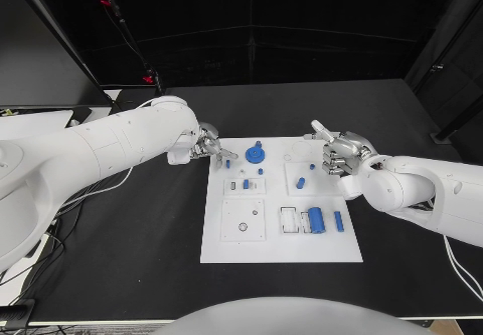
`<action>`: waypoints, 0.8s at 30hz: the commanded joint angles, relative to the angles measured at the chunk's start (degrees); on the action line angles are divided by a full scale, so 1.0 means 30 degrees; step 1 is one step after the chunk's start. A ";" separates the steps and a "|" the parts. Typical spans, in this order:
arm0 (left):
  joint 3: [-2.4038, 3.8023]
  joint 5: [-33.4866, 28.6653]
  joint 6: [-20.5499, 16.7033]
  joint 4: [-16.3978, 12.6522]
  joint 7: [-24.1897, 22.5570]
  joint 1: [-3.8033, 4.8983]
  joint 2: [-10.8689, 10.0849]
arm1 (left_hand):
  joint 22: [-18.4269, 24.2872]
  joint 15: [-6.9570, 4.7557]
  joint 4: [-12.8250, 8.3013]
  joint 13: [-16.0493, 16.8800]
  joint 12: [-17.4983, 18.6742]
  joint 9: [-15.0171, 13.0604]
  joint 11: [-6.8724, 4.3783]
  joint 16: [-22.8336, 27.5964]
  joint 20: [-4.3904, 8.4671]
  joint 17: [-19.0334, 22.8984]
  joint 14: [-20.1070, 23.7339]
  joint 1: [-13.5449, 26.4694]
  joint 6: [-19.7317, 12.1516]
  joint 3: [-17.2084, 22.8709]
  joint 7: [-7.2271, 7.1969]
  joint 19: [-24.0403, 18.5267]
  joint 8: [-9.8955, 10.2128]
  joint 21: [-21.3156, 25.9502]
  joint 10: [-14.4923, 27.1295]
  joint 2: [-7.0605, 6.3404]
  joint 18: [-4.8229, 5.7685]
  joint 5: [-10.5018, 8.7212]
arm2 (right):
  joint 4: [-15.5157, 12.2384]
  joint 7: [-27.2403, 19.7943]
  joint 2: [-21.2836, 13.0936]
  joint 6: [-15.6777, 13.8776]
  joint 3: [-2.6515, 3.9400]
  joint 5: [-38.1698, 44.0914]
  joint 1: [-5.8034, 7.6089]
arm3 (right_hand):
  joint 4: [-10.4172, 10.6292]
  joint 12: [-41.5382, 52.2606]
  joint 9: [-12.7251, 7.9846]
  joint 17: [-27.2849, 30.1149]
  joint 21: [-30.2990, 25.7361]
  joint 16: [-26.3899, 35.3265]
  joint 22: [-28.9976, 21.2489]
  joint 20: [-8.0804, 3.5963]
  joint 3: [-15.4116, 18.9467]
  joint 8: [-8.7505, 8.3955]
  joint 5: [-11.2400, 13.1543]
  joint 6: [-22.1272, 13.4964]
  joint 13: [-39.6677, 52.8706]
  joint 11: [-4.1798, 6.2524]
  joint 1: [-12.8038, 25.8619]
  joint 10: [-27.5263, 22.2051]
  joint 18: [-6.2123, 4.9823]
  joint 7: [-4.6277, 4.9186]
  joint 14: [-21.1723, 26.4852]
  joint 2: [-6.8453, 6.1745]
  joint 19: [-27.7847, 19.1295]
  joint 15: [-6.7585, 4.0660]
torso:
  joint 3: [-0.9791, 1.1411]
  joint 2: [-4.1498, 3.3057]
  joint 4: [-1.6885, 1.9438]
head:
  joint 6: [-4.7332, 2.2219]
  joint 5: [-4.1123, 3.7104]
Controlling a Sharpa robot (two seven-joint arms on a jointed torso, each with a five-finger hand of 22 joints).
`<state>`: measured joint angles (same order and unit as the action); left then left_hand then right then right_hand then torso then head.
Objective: Assemble the parts on the task board
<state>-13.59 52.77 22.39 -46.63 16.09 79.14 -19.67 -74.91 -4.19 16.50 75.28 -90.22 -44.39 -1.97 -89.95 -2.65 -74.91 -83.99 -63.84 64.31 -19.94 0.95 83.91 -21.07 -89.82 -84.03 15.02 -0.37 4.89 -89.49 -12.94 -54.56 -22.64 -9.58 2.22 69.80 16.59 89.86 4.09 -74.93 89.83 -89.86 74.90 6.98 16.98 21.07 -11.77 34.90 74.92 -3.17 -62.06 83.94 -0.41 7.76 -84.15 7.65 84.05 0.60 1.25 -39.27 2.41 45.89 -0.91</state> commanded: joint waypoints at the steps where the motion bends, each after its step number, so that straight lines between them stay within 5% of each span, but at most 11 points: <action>1: 0.0014 0.0083 0.0436 0.0026 0.0069 -0.0007 0.0051 | -0.5028 -0.0123 0.0035 0.4907 0.0073 0.0005 -0.0108 -0.0016 -0.0012 -0.5031 -0.2002 -0.0245 0.0156 -0.0098 -0.0016 0.2028 0.0113 -0.0060 -0.1989 0.0228 0.0123 0.0110 | -0.0021 -0.0084 0.0034 0.0093 0.0009 0.0013 0.0023 | 0.0021 0.0048 -0.0033 -0.5022 0.0058 -0.0047 0.5032 -0.0093 0.0104 0.0100 -0.0066 0.0013 0.5027 0.0117 -0.0006 0.2020 0.0136 -0.0109 -0.1950 0.0149 0.1983 -0.0125 | 0.0002 0.0009 0.0004 | -0.0003 0.0001; 24: 0.0016 0.0083 0.0331 0.0422 0.0088 -0.0256 0.0440 | -0.5028 -0.0083 0.0023 0.4907 0.0073 -0.0122 -0.0061 -0.0016 -0.0054 -0.5031 -0.2002 -0.0489 0.0201 -0.0152 0.0030 0.2028 0.0517 -0.0060 -0.1989 0.0277 0.0123 0.1139 | 0.0015 -0.0074 0.0085 0.0086 0.0009 0.0024 0.0023 | 0.0024 0.0048 -0.0038 -0.5022 0.0058 -0.0047 0.5032 -0.0096 0.0140 0.0117 -0.0067 -0.0003 0.5027 0.0118 0.0037 0.2020 0.0136 -0.0104 -0.1950 0.0165 0.1983 -0.0127 | -0.0001 0.0003 0.0007 | 0.0041 -0.0007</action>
<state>-13.58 52.82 22.88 -45.36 16.23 78.30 -18.45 -74.91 -4.19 16.64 75.28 -90.27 -44.69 -1.85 -89.95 -2.65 -74.91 -83.99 -63.85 64.52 -20.08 1.16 83.91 -19.75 -89.82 -83.93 15.02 -0.37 8.11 -89.33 -12.90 -54.35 -22.64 -9.58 2.22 69.80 16.59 89.86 4.04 -74.92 89.83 -89.86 74.90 6.99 16.98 21.07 -11.77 34.90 74.92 -3.17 -62.06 83.94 -0.41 7.76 -84.15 7.65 84.05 0.60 1.27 -39.24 2.46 46.01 -0.93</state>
